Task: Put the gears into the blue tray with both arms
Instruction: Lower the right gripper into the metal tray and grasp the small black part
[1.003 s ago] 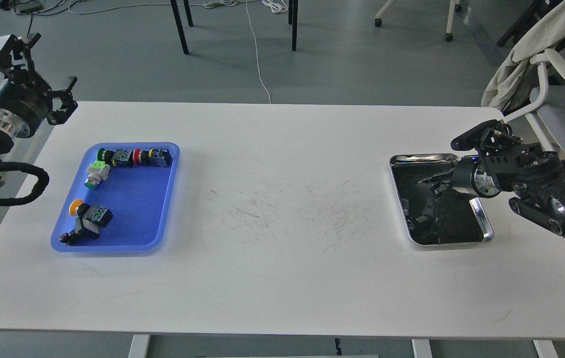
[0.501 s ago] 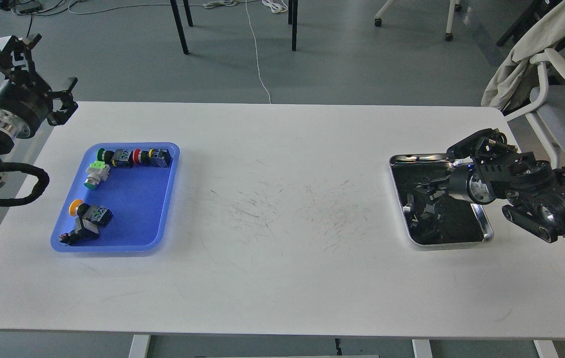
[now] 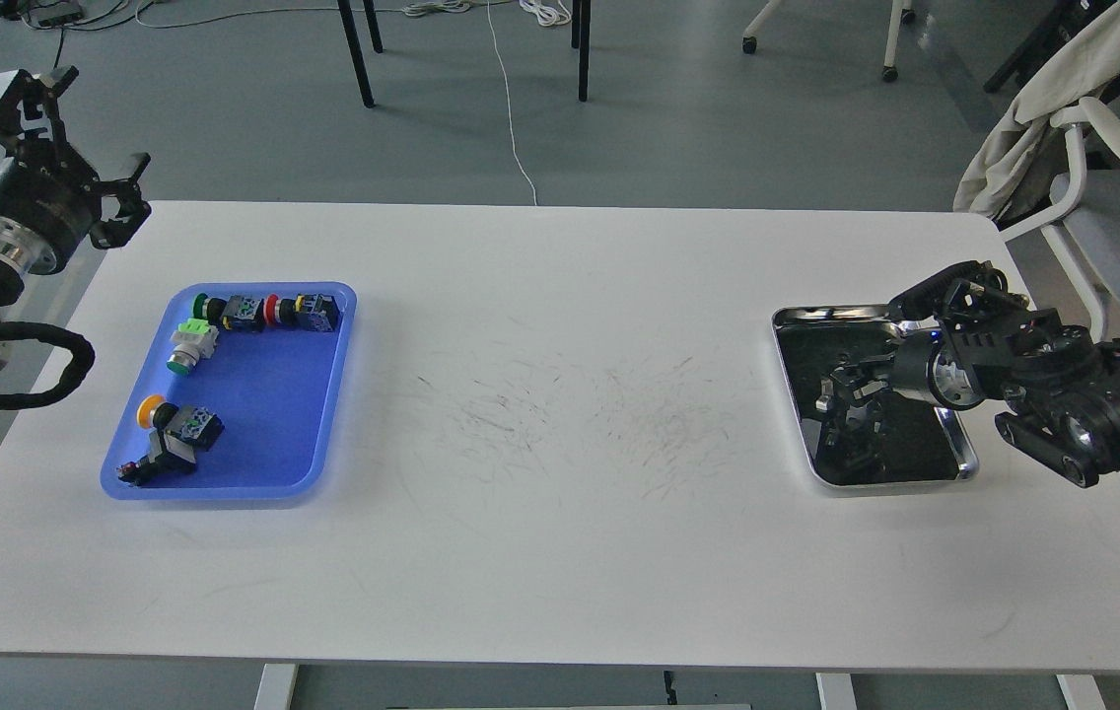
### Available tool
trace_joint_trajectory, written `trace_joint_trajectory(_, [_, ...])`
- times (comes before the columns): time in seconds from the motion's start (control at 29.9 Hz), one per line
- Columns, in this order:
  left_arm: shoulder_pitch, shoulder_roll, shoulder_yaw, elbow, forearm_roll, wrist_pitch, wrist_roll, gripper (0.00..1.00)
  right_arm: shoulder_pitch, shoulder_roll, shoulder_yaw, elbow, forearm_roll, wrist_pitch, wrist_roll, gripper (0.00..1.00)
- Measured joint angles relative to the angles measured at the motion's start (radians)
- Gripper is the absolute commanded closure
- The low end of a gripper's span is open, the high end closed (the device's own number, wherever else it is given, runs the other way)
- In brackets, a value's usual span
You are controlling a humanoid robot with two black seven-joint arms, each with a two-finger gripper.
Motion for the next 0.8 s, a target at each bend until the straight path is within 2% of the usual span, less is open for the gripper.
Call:
trace_joint_trajectory(0.07, [0.000,0.000,0.000,0.000,0.000,0.000,0.000,0.01,-0.002,0.001,0.000,-0.001,0.000,0.000,0.000,0.70])
trace_joint_trajectory(0.2, [0.000,0.002,-0.001,0.000,0.000,-0.001,0.000,0.01,-0.003,0.001,-0.002,-0.007,0.000,0.000,0.001,0.75])
trace_joint_trajectory(0.27, [0.000,0.002,-0.001,-0.001,0.000,-0.001,0.000,0.01,-0.004,0.002,-0.001,-0.011,-0.001,0.000,0.001,0.85])
trace_joint_trajectory(0.37, [0.001,0.002,-0.002,-0.001,0.000,-0.002,0.000,0.01,-0.008,0.005,0.000,-0.013,-0.001,0.000,0.001,0.88])
trace_joint_trajectory(0.5, [0.001,0.002,-0.002,-0.001,0.000,-0.002,-0.001,0.01,-0.010,0.005,-0.001,-0.014,-0.001,0.000,0.004,0.96])
trace_joint_trajectory(0.8, [0.002,0.002,0.000,-0.001,0.000,-0.002,-0.002,0.01,-0.006,0.005,-0.003,-0.013,-0.002,0.000,0.015,0.99])
